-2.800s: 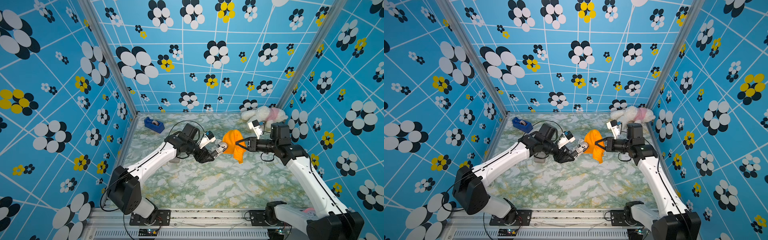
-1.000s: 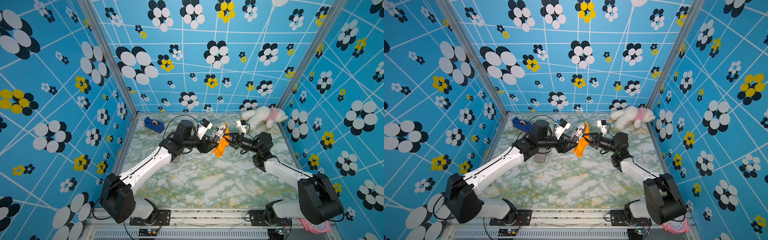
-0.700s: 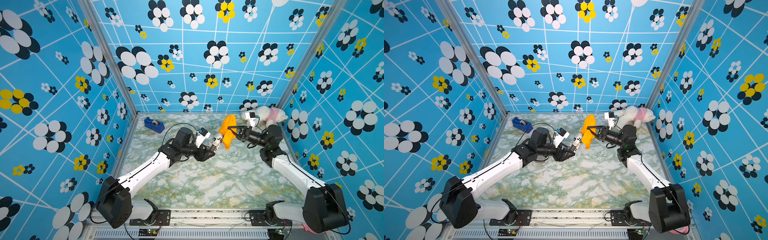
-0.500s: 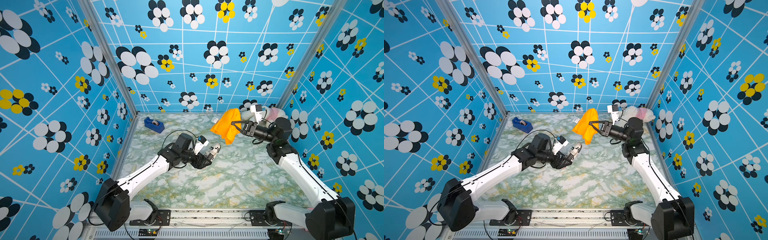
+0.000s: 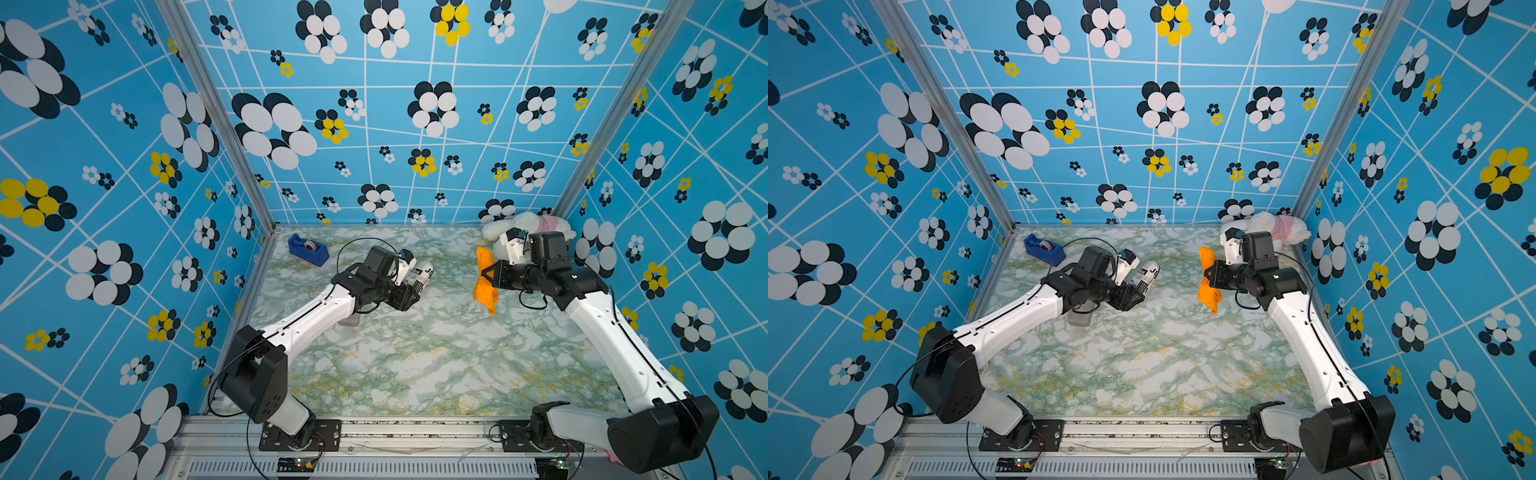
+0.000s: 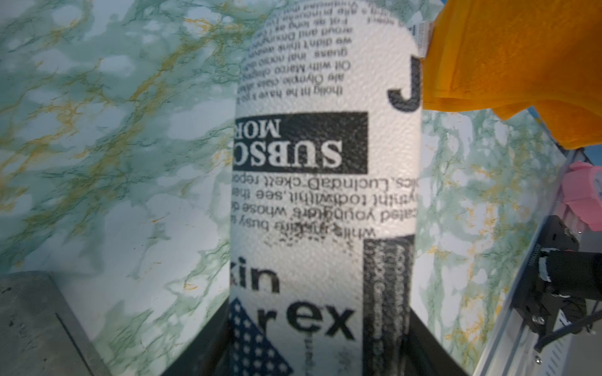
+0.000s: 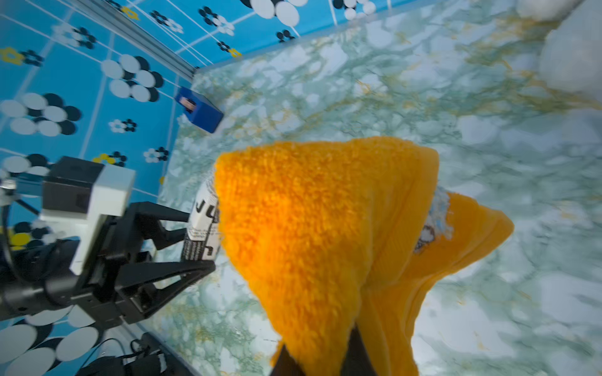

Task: Wipe the eyeglass case
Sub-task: Wipe the dirt from the eyeglass case, then place the eyeglass case at the center of the board.

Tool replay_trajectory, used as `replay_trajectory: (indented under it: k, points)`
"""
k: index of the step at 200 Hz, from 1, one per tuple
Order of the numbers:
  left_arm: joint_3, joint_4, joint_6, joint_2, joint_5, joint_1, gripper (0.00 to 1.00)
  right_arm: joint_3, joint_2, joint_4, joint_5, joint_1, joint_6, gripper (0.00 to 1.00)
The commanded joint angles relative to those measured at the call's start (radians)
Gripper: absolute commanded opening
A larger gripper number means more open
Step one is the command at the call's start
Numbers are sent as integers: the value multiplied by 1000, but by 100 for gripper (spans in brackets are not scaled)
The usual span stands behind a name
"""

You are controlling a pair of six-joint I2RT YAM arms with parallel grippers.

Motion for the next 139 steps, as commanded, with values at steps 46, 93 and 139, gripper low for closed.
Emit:
replay_trajectory:
  k: [46,93,139]
  points:
    - [348,-315,250,301,-104,-31,13,-18,220,-204,538,110,-118,0]
    - [380,-314,-38,369,-233,-45,13,-155,261,-40,437,110,-63,0]
    - [339,-262,-295,403,-347,-63,15,-188,353,74,365,110,-45,1]
